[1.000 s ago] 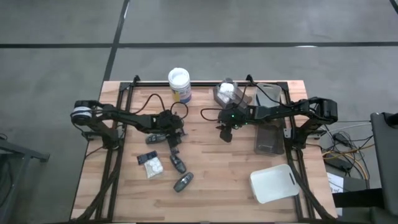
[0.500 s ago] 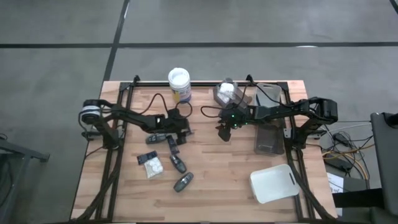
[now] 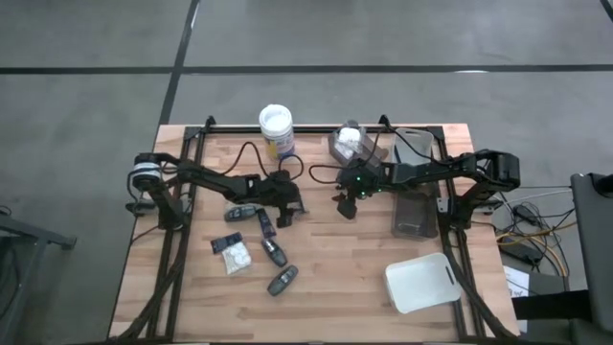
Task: Pick & Place Travel size toiletries
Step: Put the right blue razor into the gray bin
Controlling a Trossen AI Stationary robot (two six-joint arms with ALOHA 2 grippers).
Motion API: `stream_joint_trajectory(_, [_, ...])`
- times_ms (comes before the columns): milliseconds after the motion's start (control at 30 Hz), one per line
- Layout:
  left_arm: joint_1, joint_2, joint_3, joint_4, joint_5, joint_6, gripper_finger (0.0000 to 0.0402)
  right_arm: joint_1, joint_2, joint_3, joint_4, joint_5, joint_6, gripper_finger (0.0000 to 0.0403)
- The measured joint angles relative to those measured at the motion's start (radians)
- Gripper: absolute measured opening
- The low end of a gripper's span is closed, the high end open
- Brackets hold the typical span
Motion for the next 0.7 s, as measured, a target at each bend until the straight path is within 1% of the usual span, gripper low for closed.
stream_joint_trajectory(67, [-0.002, 0.015, 0.0, 0.019, 0.023, 0.001, 0.0238, 0.0, -0.002, 0.0, -0.002, -0.041, -0.003, 0.0196])
stream_joint_trajectory(200, [-0.016, 0.06, 0.01, 0.078, 0.023, 0.003, 0.0238, 0.0, -0.023, 0.0, -0.017, -0.143, -0.03, 0.0185])
stream_joint_trajectory(267, [-0.026, 0.085, 0.022, 0.097, 0.021, 0.005, 0.0238, 0.0, -0.04, 0.0, -0.025, -0.172, -0.039, 0.0179])
stream_joint_trajectory(367, [-0.044, 0.096, 0.038, 0.098, 0.032, 0.013, 0.0238, 0.0, -0.079, 0.001, -0.036, -0.176, -0.049, 0.0171])
stream_joint_trajectory(433, [-0.059, 0.083, 0.045, 0.083, 0.054, 0.013, 0.0238, 0.0, -0.111, 0.001, -0.059, -0.176, -0.06, 0.0166])
stream_joint_trajectory(567, [-0.087, 0.025, 0.053, 0.073, 0.097, 0.013, 0.0238, 0.0, -0.177, 0.0, -0.079, -0.174, -0.079, 0.0157])
stream_joint_trajectory(700, [-0.116, -0.035, 0.052, 0.078, 0.096, 0.018, 0.0238, 0.0, -0.235, 0.0, -0.086, -0.173, -0.097, 0.0147])
